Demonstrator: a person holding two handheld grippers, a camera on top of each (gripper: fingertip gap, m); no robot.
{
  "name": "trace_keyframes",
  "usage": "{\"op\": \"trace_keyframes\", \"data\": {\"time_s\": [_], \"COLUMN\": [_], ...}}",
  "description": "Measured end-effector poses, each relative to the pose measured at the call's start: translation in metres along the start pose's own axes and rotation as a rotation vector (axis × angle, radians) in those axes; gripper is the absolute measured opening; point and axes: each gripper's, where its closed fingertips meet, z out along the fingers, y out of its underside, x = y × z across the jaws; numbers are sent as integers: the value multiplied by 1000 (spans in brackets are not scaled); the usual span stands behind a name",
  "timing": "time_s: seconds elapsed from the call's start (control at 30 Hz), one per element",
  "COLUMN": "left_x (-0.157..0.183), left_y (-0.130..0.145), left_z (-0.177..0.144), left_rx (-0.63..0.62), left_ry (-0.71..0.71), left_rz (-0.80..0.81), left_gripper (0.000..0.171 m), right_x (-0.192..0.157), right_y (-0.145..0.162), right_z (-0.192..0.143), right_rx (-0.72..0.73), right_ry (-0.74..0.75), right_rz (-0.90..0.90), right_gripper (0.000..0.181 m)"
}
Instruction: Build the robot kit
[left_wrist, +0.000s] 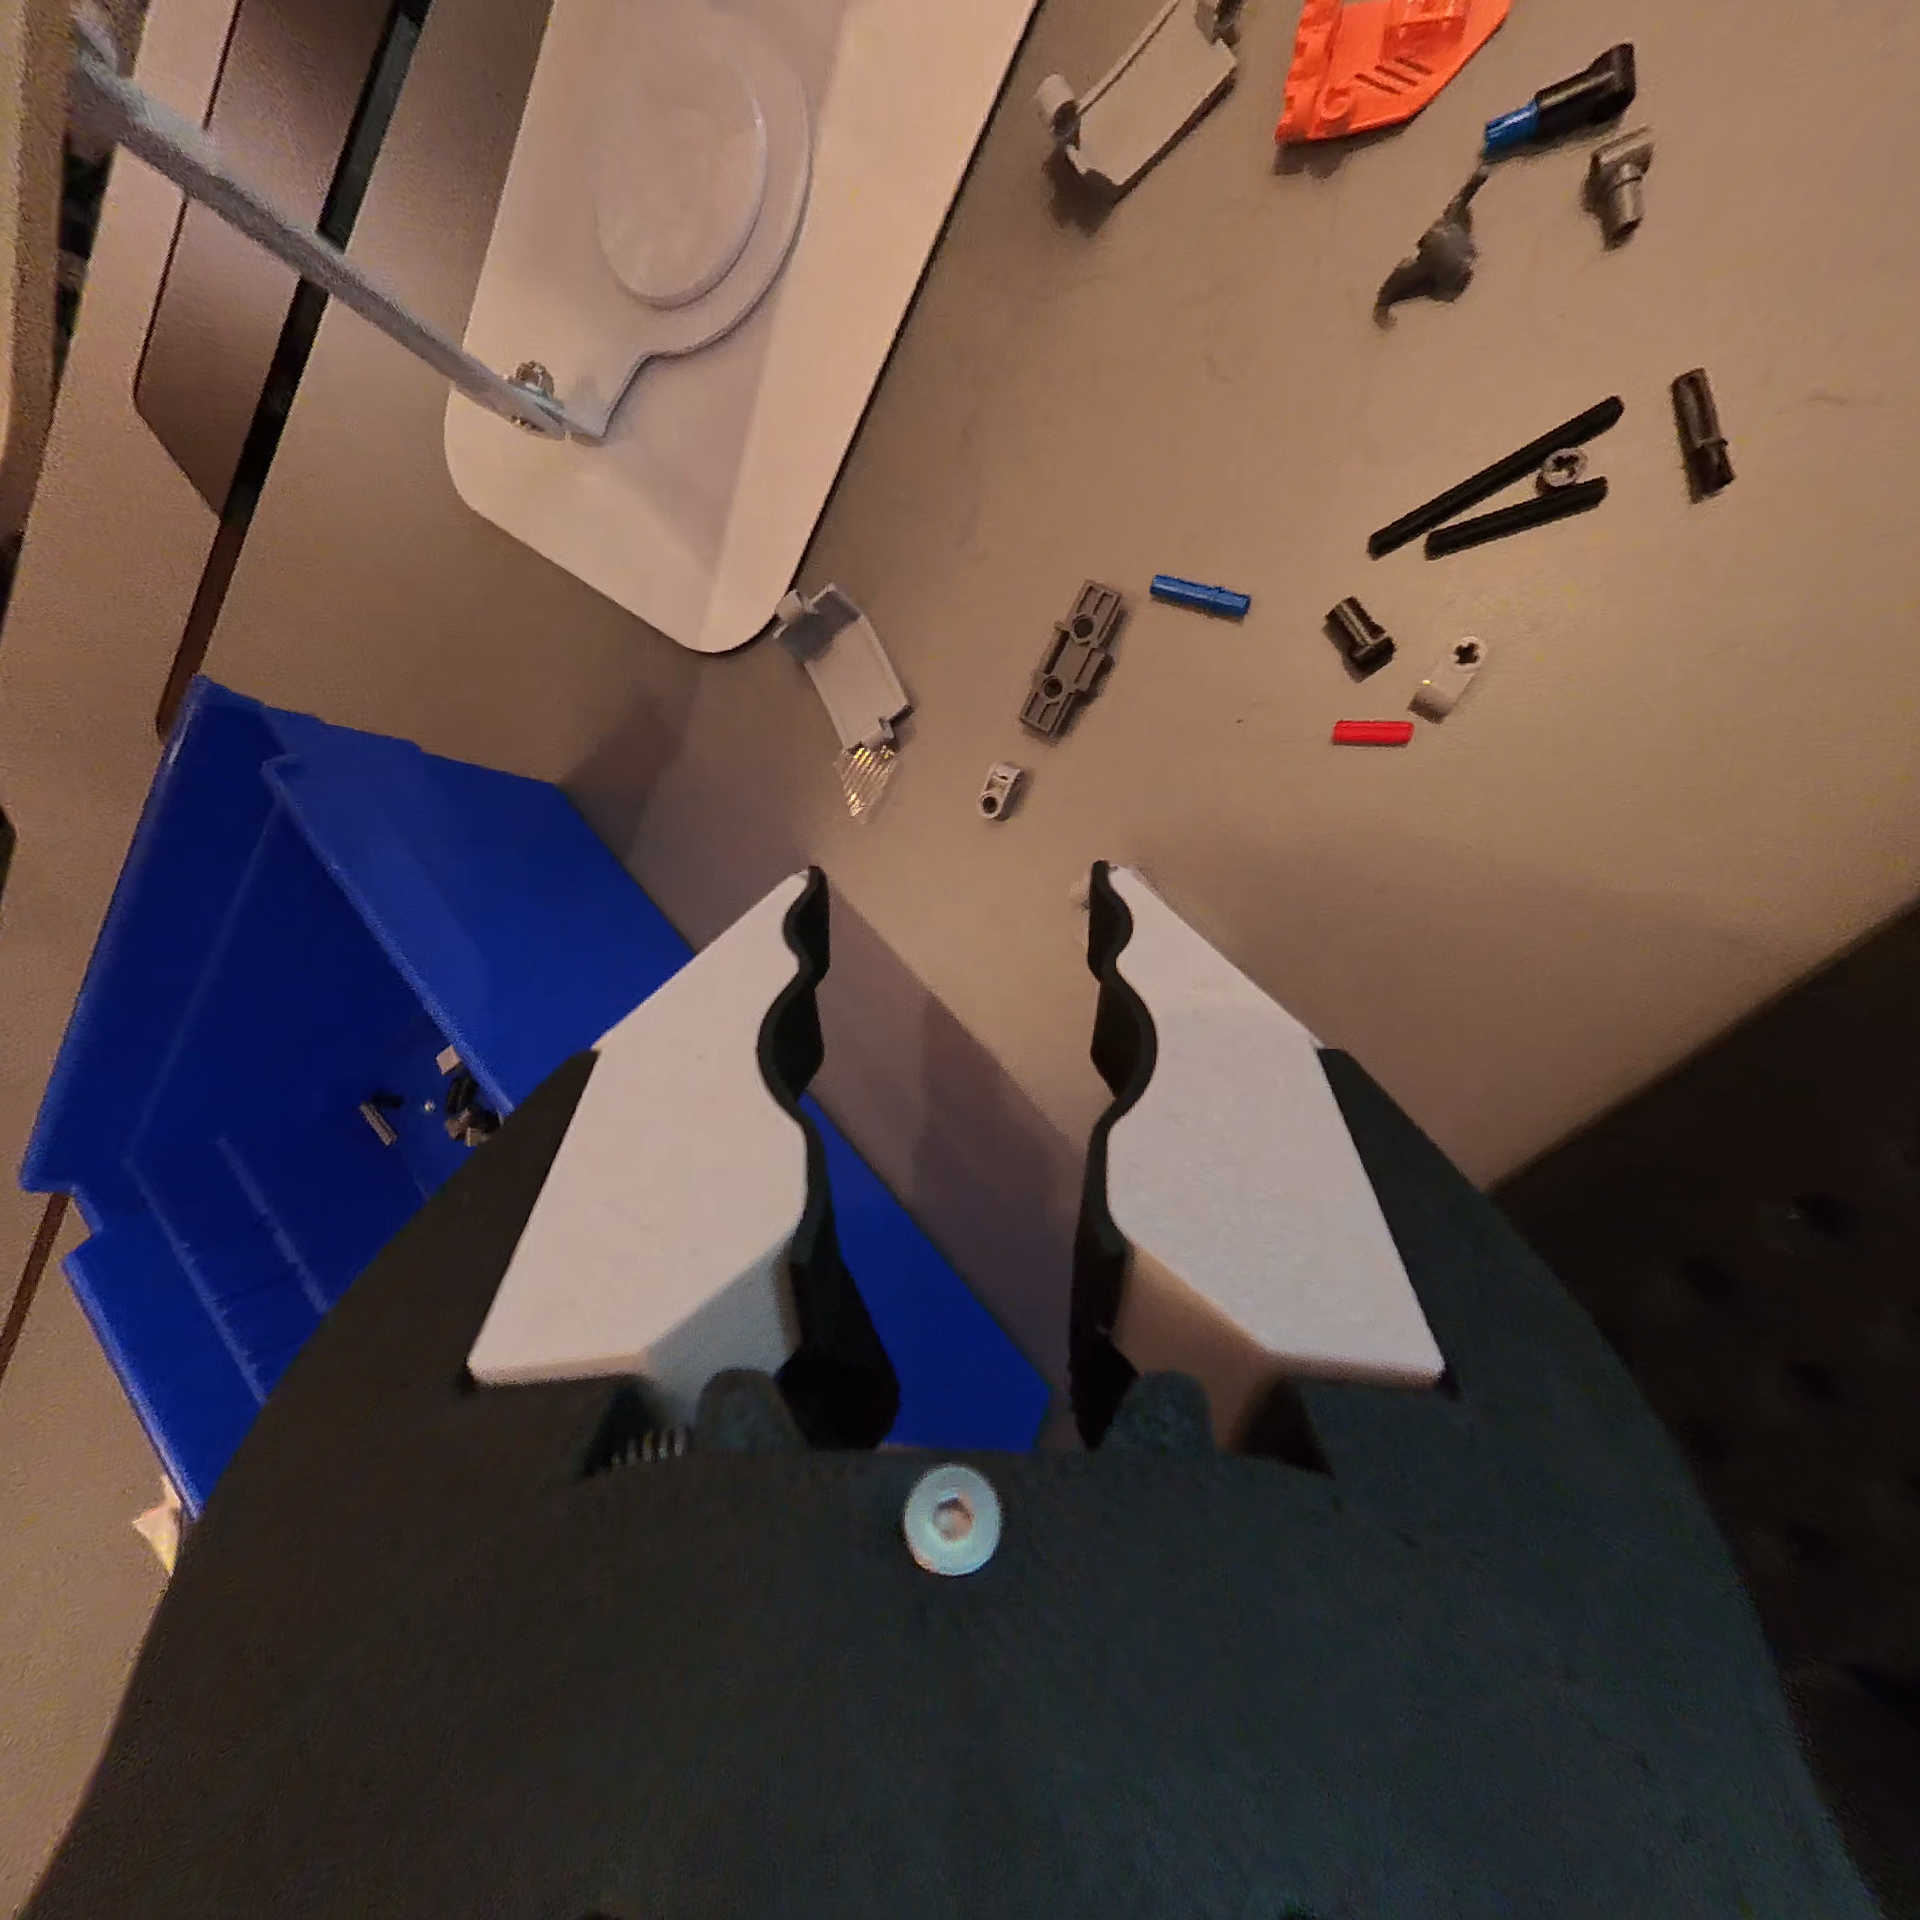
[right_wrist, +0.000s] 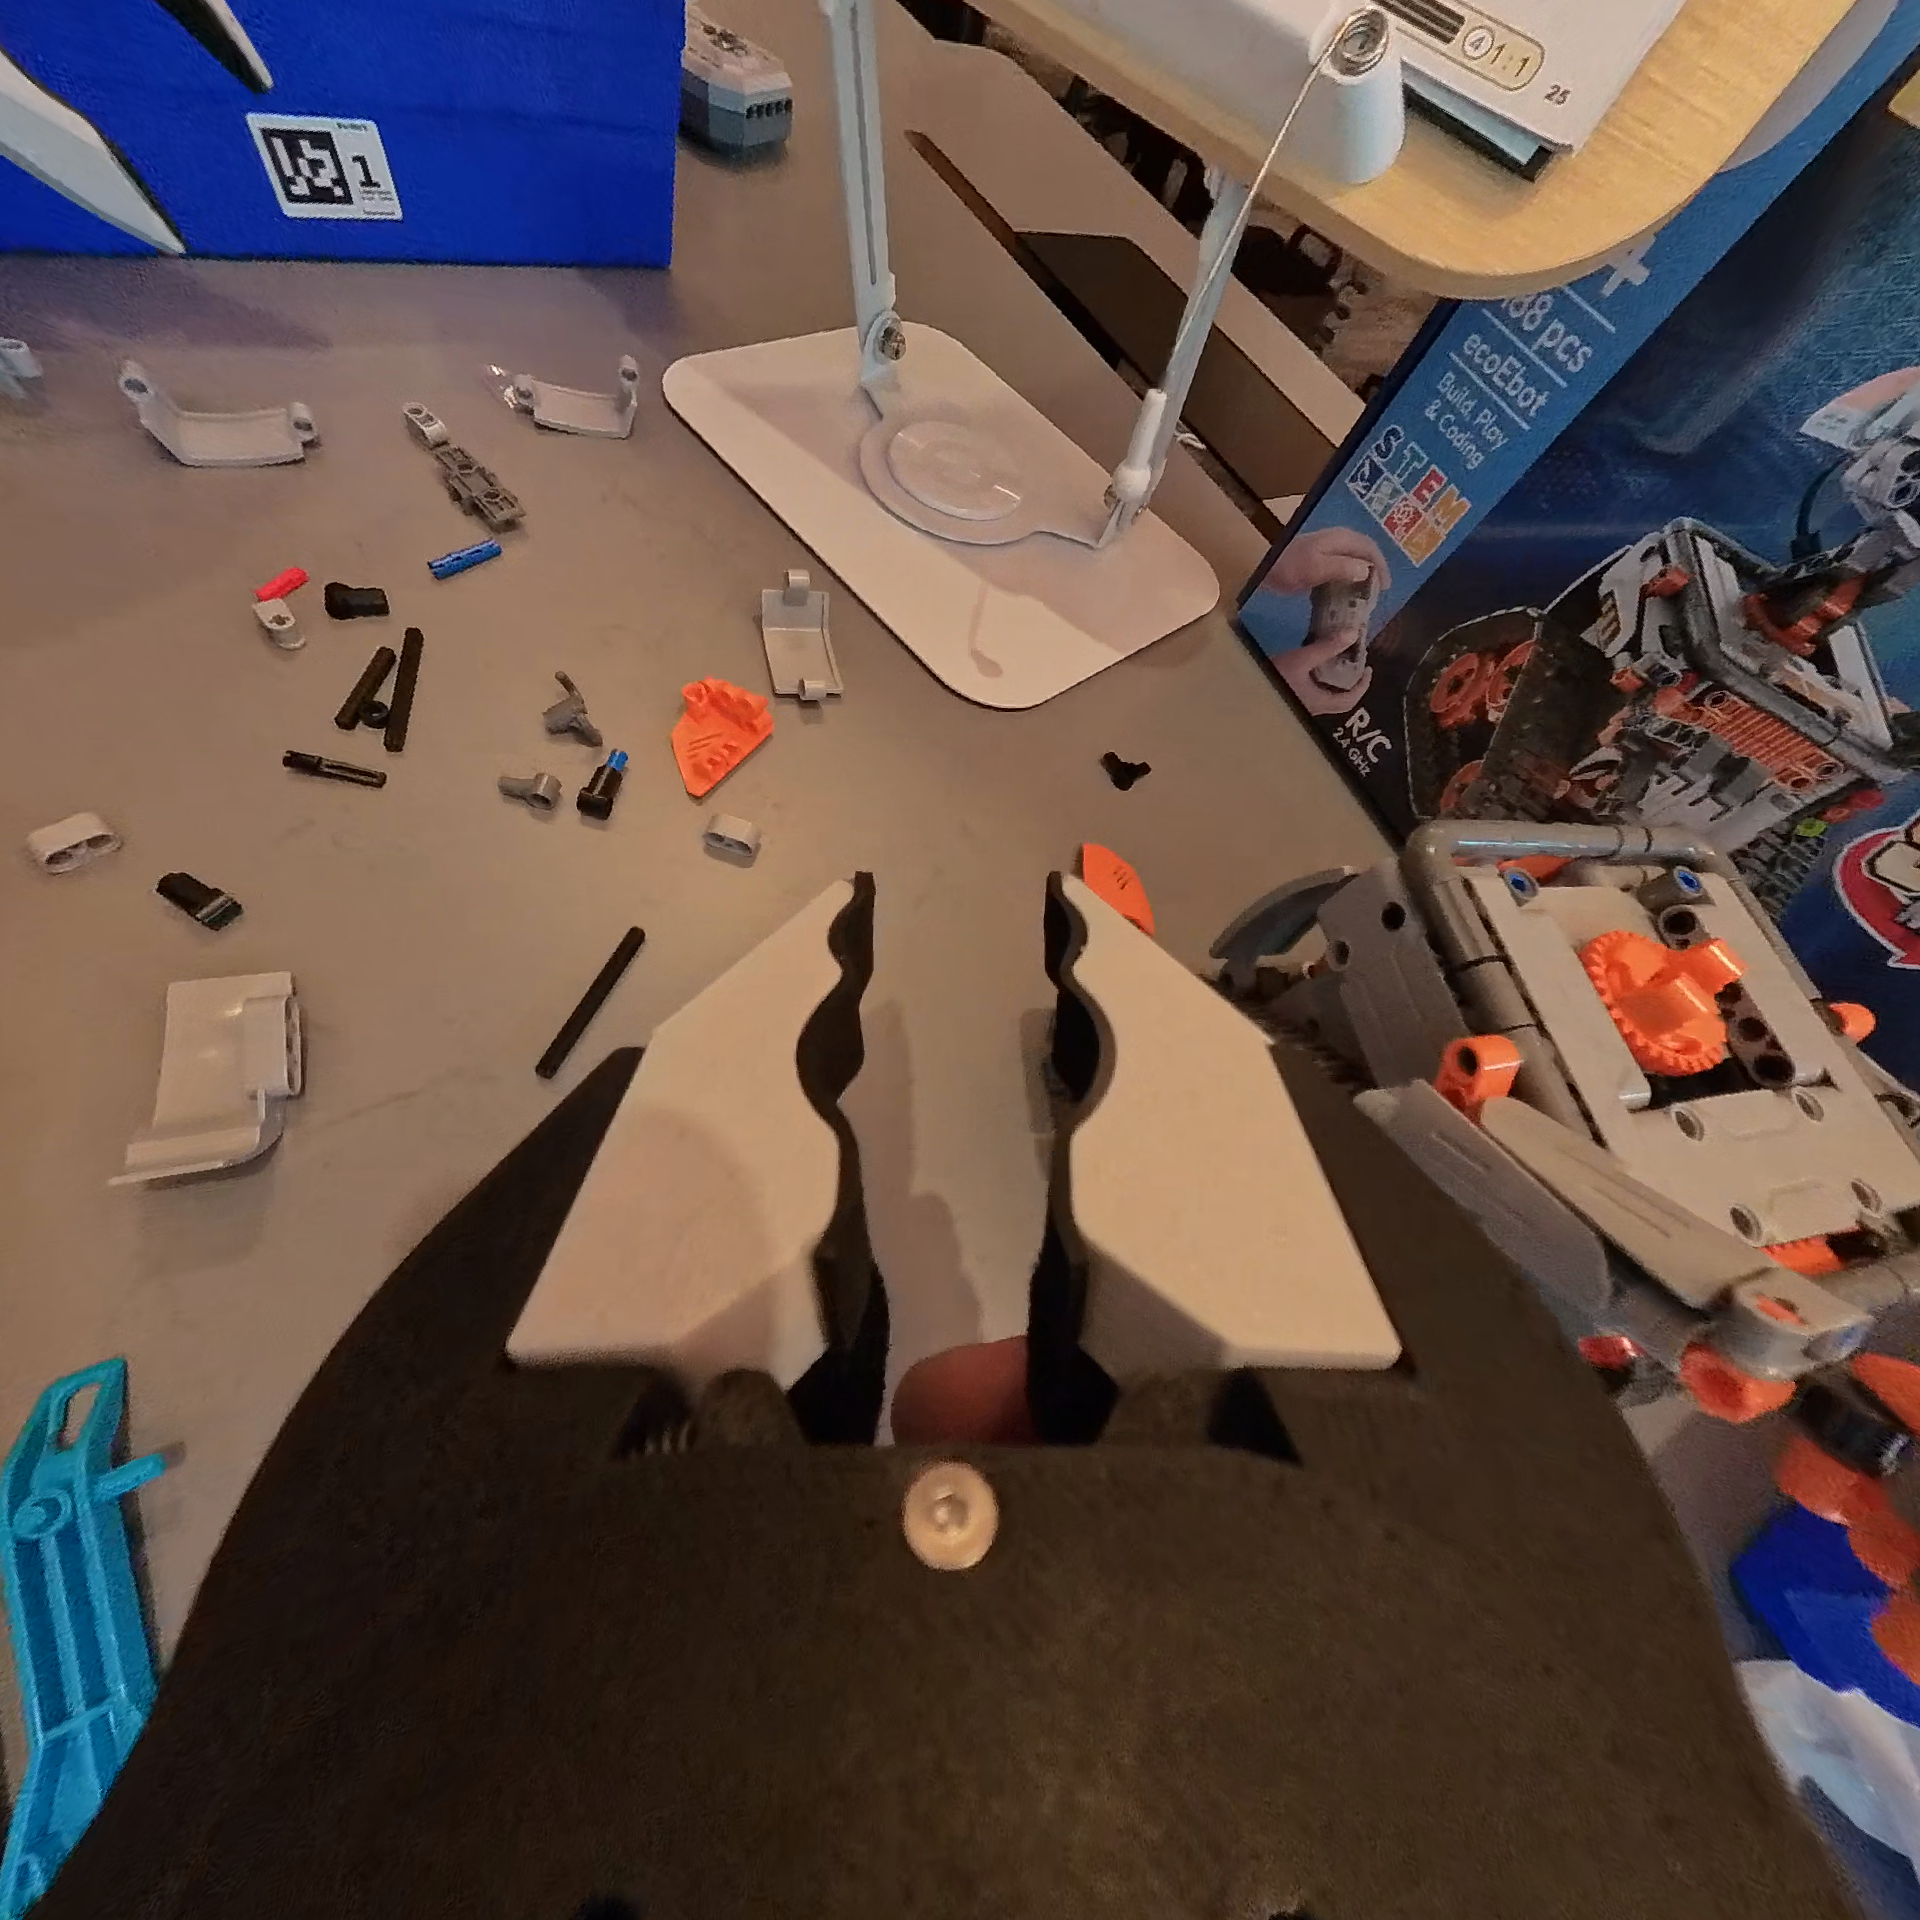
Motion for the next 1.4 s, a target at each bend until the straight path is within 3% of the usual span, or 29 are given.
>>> {"op": "trace_keyframes", "data": {"time_s": [0.2, 0.4, 0.63, 0.83, 1.23, 1.4], "left_x": [19, 25, 43, 61, 98, 123], "left_y": [-5, 3, -9, -46, -142, -174], "left_z": [-13, -15, -11, 3, 26, 33], "left_rx": [42, 53, 106, 180, 388, 473], "left_ry": [26, 44, 79, 143, 255, 373], "left_rz": [40, 14, 30, 103, 251, 283], "left_gripper": [49, 50, 49, 48, 47, 52], "right_x": [-6, -35, -53, -59, -58, -64], "right_y": [14, 58, 83, 75, 56, 55], "right_z": [-15, -19, -16, -12, -8, -7], "right_rx": [-41, -264, -392, -341, -236, -228], "right_ry": [-148, -321, -413, -447, -432, -459], "right_rz": [52, 31, 59, 76, 69, 71], "right_gripper": [32, 32, 23, 0, 0, 0]}}
